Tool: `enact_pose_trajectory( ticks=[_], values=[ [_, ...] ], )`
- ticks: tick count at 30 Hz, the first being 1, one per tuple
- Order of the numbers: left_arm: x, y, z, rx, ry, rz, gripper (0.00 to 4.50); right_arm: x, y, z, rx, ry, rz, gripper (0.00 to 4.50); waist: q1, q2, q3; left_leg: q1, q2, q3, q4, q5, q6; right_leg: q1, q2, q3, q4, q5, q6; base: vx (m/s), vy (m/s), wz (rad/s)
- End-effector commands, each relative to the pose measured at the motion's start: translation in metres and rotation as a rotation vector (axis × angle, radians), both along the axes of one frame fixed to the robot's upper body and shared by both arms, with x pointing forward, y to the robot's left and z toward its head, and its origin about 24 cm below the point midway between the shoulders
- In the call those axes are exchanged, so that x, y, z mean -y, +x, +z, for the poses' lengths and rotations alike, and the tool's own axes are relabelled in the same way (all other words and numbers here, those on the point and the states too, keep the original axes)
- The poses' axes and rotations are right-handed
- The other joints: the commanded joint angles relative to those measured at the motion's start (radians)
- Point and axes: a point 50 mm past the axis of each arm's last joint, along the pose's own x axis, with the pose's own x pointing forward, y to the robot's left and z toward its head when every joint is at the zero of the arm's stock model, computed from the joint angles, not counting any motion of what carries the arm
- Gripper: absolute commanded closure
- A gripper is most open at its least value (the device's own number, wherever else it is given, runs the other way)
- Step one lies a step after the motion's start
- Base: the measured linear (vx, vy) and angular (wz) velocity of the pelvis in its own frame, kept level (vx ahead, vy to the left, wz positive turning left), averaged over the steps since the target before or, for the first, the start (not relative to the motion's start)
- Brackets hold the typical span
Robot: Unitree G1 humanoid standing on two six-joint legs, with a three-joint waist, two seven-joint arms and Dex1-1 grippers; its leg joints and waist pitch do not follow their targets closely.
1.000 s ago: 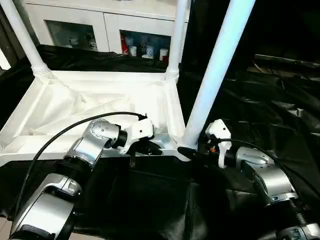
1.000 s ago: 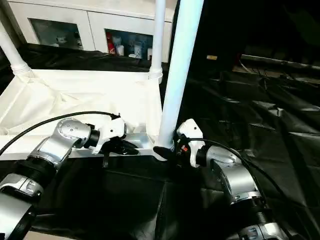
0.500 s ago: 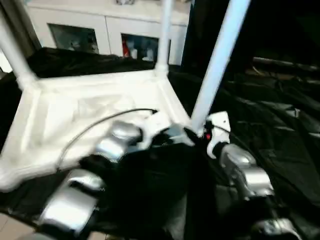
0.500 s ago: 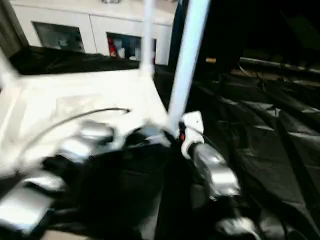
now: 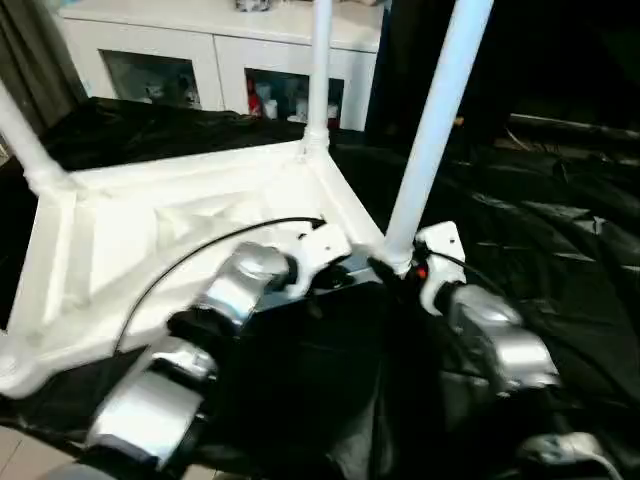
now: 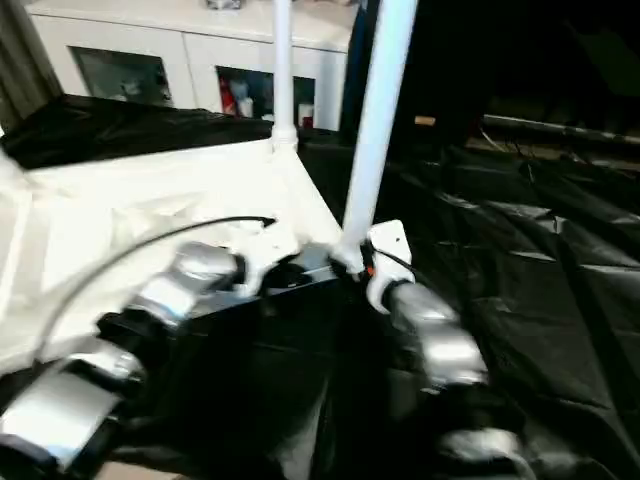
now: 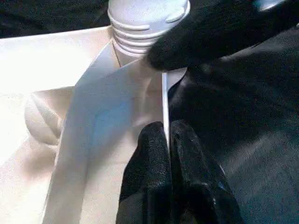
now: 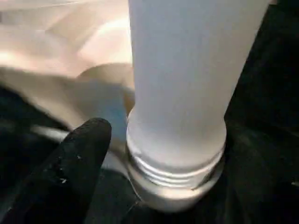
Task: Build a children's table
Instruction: Rotate leg to tighten
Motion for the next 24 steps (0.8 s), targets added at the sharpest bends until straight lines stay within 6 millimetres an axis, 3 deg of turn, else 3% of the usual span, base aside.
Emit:
enact_pose_trajectory(
  ticks=[1,6,9,14,17,18,19,24],
  values=[
    [0.001,-0.002,0.006,0.012,-0.034,-0.060,4.50,-0.013,-0.008,0.004,-0.007,0.028,0.165,0.64,0.007,-0.008,-0.053,0.010,0.039,-0.023,-0.061,-0.274,0.038,0.031,-0.061,0.037,-0.085,-0.244,-0.181,0.000,0.000,0.00],
    [-0.023,-0.014,0.007,-0.055,-0.028,-0.215,4.50,0.006,-0.019,0.017,-0.003,0.043,0.334,0.64,0.006,-0.008,-0.057,0.005,0.044,-0.022,-0.056,-0.191,0.079,0.038,-0.058,0.034,-0.064,-0.077,-0.245,0.000,0.000,0.00],
    [-0.030,-0.016,0.008,-0.076,-0.040,-0.240,4.50,0.010,-0.022,0.019,-0.015,0.039,0.387,0.64,0.008,-0.009,-0.058,0.010,0.044,-0.017,-0.052,-0.179,0.092,0.036,-0.058,0.034,-0.059,-0.039,-0.272,0.000,0.000,0.00],
    [-0.037,-0.019,0.010,-0.109,-0.047,-0.270,4.50,0.010,-0.024,0.018,-0.043,0.023,0.440,0.64,0.016,-0.008,-0.051,0.015,0.049,-0.016,-0.056,-0.216,0.067,0.030,-0.060,0.035,-0.065,-0.124,-0.263,0.000,0.000,0.00],
    [-0.037,-0.020,0.010,-0.114,-0.057,-0.275,4.50,0.006,-0.024,0.017,-0.055,0.029,0.447,0.64,0.020,-0.013,-0.050,0.016,0.049,-0.016,-0.059,-0.236,0.047,0.028,-0.062,0.037,-0.068,-0.172,-0.247,0.000,0.000,0.00],
    [-0.037,-0.020,0.010,-0.114,-0.057,-0.275,4.50,0.006,-0.024,0.017,-0.055,0.029,0.447,0.80,0.021,-0.011,-0.050,0.018,0.049,-0.016,-0.059,-0.239,0.041,0.027,-0.062,0.038,-0.070,-0.182,-0.241,0.000,0.000,0.00],
    [-0.037,-0.020,0.010,-0.115,-0.058,-0.275,4.50,0.005,-0.024,0.016,-0.061,0.031,0.451,0.91,0.020,-0.016,-0.050,0.016,0.049,-0.016,-0.059,-0.237,0.040,0.028,-0.062,0.038,-0.069,-0.182,-0.239,0.000,0.000,0.00],
    [-0.038,-0.020,0.010,-0.114,-0.059,-0.268,4.50,0.004,-0.023,0.015,-0.068,0.034,0.461,1.42,0.024,-0.014,-0.051,0.015,0.047,-0.016,-0.057,-0.210,0.045,0.028,-0.062,0.038,-0.066,-0.151,-0.234,0.000,0.000,0.00]
  ],
)
